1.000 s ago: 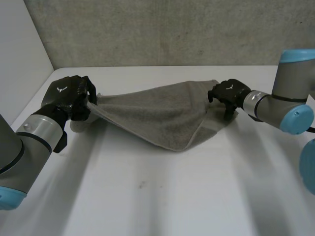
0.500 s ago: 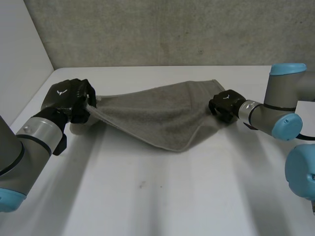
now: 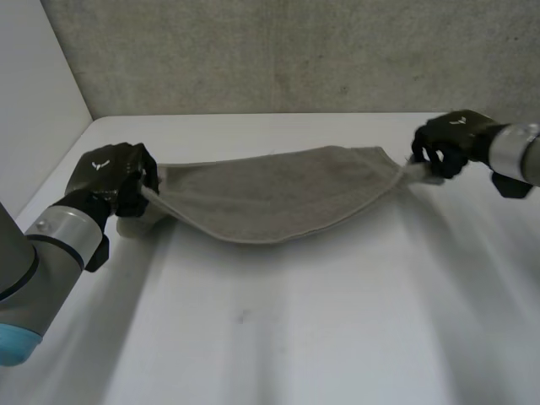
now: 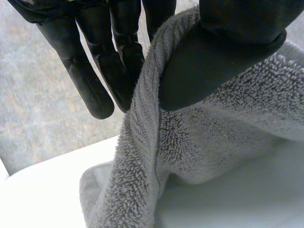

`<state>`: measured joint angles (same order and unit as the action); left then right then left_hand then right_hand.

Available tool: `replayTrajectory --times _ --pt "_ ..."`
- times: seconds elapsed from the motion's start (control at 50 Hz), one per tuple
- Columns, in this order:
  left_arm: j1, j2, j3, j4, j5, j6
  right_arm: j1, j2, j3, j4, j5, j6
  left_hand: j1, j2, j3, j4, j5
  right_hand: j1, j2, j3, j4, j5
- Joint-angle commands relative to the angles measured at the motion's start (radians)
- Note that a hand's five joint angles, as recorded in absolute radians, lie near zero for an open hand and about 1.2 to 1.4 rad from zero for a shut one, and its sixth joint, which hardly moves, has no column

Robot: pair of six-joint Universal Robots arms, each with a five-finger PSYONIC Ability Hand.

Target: Fold the towel.

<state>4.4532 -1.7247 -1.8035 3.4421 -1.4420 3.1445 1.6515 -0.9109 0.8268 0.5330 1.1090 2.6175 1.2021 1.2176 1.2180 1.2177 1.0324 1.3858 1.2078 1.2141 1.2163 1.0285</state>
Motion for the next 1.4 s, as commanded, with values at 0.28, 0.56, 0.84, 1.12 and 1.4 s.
replayTrajectory --times 0.28,0.56,0.84,1.12,1.4 --pt "-0.009 0.112 -0.095 -0.205 0.015 0.005 -0.225 -0.615 0.753 -0.11 -0.014 -0.195 0.194 0.179 0.178 0.179 0.189 0.01 0.188 0.182 0.18 0.193" --pt "0.001 0.059 -0.094 -0.222 0.065 0.022 -0.246 -0.617 0.859 -0.211 -0.035 -0.201 0.194 0.179 0.178 0.179 0.189 -0.816 -0.638 -0.645 -0.647 -0.634" --pt "-0.014 -0.062 0.108 -0.228 0.057 0.091 -0.101 -0.585 1.025 -0.355 -0.046 0.058 0.194 0.179 0.178 0.179 0.189 -1.004 -0.826 -0.833 -0.835 -0.822" --pt "-0.028 -0.194 0.354 -0.287 0.034 0.012 0.094 -0.572 1.143 -0.57 -0.031 0.404 0.194 0.179 0.178 0.179 0.189 -1.195 -1.017 -1.023 -1.026 -1.012" --pt "-0.028 -0.243 0.403 -0.31 0.031 -0.029 0.172 -0.362 1.134 -0.746 0.146 0.398 0.194 0.179 0.178 0.179 0.189 -0.923 -0.745 -0.751 -0.753 -0.74"
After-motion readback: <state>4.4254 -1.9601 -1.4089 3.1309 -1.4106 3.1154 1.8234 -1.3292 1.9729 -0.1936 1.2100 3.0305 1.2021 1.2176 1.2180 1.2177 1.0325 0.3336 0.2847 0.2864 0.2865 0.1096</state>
